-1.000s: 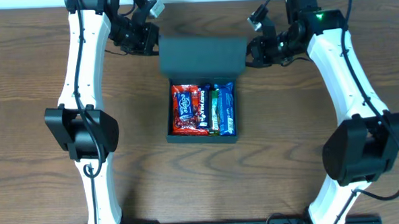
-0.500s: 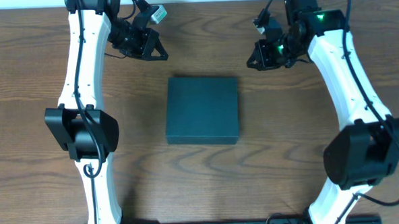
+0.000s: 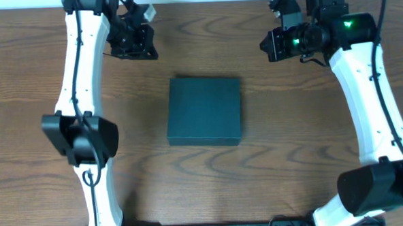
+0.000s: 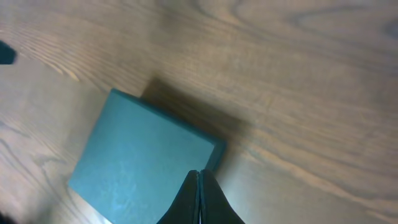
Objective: Pack container
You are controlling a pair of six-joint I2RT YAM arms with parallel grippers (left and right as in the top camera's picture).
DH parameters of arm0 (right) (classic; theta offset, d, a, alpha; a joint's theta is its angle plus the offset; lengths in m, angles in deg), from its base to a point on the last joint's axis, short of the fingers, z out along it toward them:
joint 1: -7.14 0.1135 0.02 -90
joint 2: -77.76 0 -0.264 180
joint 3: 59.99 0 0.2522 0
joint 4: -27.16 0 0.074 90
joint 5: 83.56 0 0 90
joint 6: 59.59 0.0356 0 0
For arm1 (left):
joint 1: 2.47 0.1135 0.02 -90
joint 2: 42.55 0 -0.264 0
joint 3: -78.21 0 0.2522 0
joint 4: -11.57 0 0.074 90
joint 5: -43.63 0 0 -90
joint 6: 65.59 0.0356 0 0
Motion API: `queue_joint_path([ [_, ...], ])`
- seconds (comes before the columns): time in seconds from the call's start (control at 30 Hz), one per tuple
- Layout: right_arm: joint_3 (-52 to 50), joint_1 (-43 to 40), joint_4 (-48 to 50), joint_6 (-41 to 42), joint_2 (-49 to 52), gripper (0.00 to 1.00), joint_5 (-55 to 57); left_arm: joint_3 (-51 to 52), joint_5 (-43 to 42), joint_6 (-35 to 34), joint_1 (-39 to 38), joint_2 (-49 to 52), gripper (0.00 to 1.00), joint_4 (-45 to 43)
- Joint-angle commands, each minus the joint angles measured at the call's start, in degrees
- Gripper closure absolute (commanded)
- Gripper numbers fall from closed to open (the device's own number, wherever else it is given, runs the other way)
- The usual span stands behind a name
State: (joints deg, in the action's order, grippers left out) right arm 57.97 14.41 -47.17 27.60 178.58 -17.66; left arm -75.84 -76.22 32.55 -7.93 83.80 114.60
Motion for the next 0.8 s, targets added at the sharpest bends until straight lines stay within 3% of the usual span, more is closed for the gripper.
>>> queue_joint_path([
  [0.0, 0.8, 0.3, -0.3, -3.4, -2.6, 0.98, 0.3, -1.3, 5.9, -3.0, -0.8, -8.7, 0.94, 0.3],
  [0.2, 0.8, 0.3, -6.3, -7.1, -6.0, 0.98, 0.3, -1.2, 12.3, -0.8, -3.2, -16.2, 0.94, 5.4],
  [0.47, 0.8, 0.3, -12.6, -9.1, -17.6, 0.99, 3.0, 1.7, 12.5, 2.2, -7.5, -24.2, 0.94, 7.5],
  [0.63, 0.7, 0.3, -17.0, -9.0, -25.6, 0.99, 7.1, 8.3, 12.4, 2.4, -7.3, -34.1, 0.94, 7.5],
  [0.77, -2.9, 0.3, -19.1, -8.0, -32.4, 0.98, 7.5, 22.3, 13.0, 2.8, -7.3, -47.5, 0.94, 4.3],
])
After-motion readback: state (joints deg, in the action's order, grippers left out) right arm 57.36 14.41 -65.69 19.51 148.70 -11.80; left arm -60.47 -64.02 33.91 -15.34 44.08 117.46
